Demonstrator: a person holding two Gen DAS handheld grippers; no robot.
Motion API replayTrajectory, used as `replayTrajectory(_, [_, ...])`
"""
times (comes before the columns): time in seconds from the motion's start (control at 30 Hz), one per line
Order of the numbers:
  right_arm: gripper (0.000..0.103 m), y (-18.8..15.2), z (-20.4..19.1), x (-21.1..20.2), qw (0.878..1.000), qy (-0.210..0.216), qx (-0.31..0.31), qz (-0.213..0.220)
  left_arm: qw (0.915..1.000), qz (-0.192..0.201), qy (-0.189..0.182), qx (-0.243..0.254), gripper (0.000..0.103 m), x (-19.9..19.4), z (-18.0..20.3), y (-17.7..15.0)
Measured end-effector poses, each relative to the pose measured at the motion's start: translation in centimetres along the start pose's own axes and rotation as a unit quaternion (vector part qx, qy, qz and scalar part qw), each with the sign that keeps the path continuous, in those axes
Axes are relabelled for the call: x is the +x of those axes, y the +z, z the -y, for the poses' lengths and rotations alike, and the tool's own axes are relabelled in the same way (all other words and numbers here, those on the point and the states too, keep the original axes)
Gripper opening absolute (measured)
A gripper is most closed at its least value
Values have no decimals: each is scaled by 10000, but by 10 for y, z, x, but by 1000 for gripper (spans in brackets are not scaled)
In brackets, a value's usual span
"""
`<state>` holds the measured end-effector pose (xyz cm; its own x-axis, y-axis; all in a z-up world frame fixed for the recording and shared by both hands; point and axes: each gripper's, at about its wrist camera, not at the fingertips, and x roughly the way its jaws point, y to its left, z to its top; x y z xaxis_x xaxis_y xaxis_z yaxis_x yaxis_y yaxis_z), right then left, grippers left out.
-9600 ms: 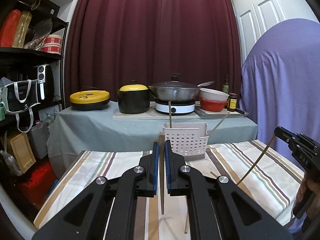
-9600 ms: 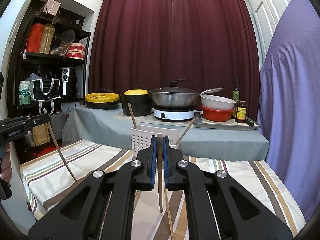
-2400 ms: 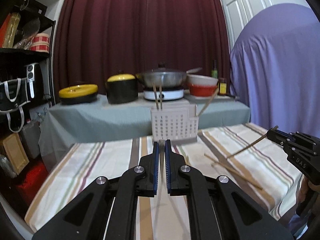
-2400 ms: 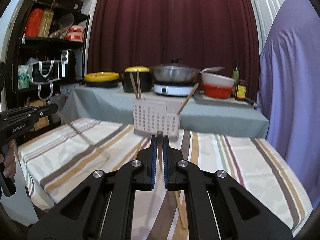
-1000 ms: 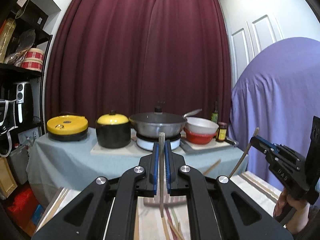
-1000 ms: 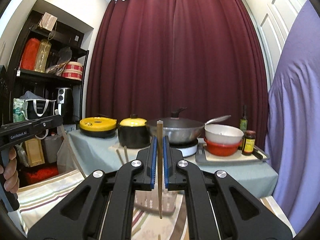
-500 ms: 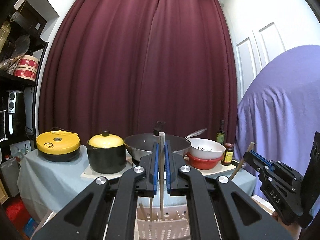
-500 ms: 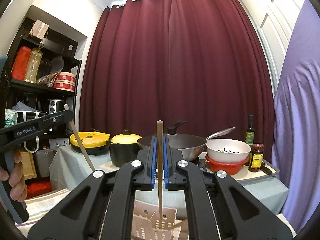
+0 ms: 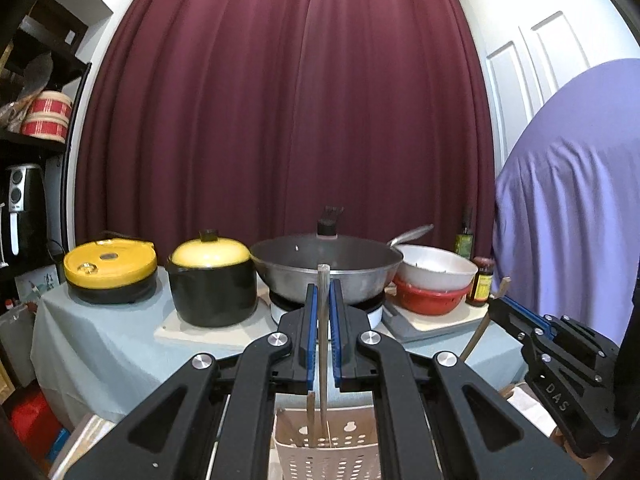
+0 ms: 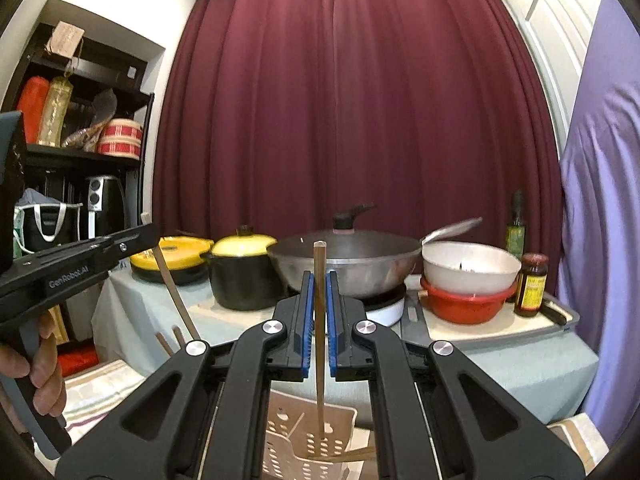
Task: Organize utensils
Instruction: 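Open the right tool into the white holder while the left tool releases its chopstick, then move both tools back down to the remaining chopsticks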
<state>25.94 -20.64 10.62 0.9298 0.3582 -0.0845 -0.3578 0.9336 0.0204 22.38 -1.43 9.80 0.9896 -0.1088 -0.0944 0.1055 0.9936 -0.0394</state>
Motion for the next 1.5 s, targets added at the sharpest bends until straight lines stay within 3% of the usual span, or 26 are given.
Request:
replayTrajectory(0.3, [7, -35, 0, 28, 9983, 59, 55, -571, 9996, -291, -2, -17, 7, 20, -5, -22])
replayTrajectory(0.37, [11, -41, -3, 29, 9981, 22, 35, -610, 9994, -337, -13, -9, 8, 21, -4, -25])
replayTrajectory(0.43, [23, -45, -6, 28, 9980, -6, 4, -625, 9992, -392, -30, 7, 18, 22, -4, -27])
replayTrajectory(0.47, [25, -46, -7, 27, 9980, -25, -13, -628, 9992, -406, -26, -2, 28, 21, -5, -28])
replayTrajectory(0.53, [27, -46, -9, 24, 9979, -46, -35, -645, 9991, -415, -47, -45, 36, 18, -7, -29])
replayTrajectory(0.6, [30, -45, -11, 18, 9978, -77, -52, -656, 9990, -431, -54, -45, 37, 14, -7, -30])
replayTrajectory(0.7, [38, -41, -13, 5, 9978, -184, -99, -628, 9990, -448, -61, -4, 42, 4, -8, -32])
replayTrajectory(0.97, [38, -46, -21, -44, 9967, -224, -99, -776, 9981, -609, -42, -5, 46, -33, -11, -46])
replayTrajectory(1.5, [38, -125, -54, -147, 9881, -231, -63, -1517, 9876, -1546, 281, -53, 46, -108, -18, -135])
